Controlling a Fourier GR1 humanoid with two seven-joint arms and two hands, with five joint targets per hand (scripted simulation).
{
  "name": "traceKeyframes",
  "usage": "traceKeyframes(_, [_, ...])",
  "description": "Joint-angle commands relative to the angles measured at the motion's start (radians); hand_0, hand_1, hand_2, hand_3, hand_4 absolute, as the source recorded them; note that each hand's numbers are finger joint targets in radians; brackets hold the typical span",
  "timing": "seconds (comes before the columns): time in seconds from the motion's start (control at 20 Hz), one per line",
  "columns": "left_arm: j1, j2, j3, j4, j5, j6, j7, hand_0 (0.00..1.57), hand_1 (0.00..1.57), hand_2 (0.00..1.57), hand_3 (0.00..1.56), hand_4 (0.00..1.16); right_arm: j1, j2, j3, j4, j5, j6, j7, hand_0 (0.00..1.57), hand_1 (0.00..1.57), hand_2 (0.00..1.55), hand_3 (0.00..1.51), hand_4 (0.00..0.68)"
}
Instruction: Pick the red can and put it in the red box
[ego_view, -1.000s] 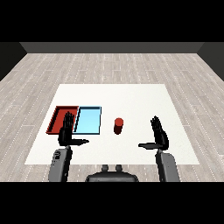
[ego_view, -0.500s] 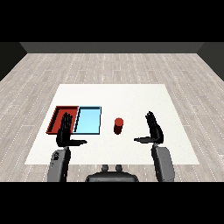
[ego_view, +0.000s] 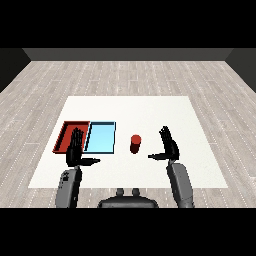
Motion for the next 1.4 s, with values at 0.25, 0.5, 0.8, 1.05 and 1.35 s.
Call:
traceKeyframes(0.25, [0.067, -0.009, -0.017, -0.033, -0.015, 0.004, -0.018, 0.00, 0.00, 0.00, 0.00, 0.00, -0.104, 0.020, 0.027, 0.190, -0.047, -0.032, -0.048, 0.00, 0.00, 0.00, 0.00, 0.000])
traceKeyframes(0.5, [-0.022, -0.033, -0.035, 0.016, -0.049, 0.054, -0.001, 0.00, 0.00, 0.00, 0.00, 0.00, -0.061, 0.020, 0.167, 0.176, -0.112, -0.150, -0.087, 0.00, 0.00, 0.00, 0.00, 0.000])
traceKeyframes(0.8, [0.035, -0.003, -0.017, -0.052, 0.006, -0.007, 0.008, 0.00, 0.00, 0.00, 0.00, 0.00, -0.145, 0.020, 0.251, 0.328, -0.206, -0.191, -0.177, 0.00, 0.00, 0.00, 0.00, 0.000])
traceKeyframes(1.05, [0.046, 0.012, -0.009, -0.093, 0.012, 0.006, 0.056, 0.00, 0.00, 0.00, 0.00, 0.00, -0.083, 0.020, 0.199, 0.321, -0.186, -0.104, -0.209, 0.00, 0.00, 0.00, 0.00, 0.000])
traceKeyframes(1.35, [-0.022, 0.012, -0.002, -0.019, 0.024, -0.010, 0.045, 0.00, 0.00, 0.00, 0.00, 0.00, -0.242, 0.020, 0.279, 0.483, -0.270, -0.208, -0.251, 0.00, 0.00, 0.00, 0.00, 0.000])
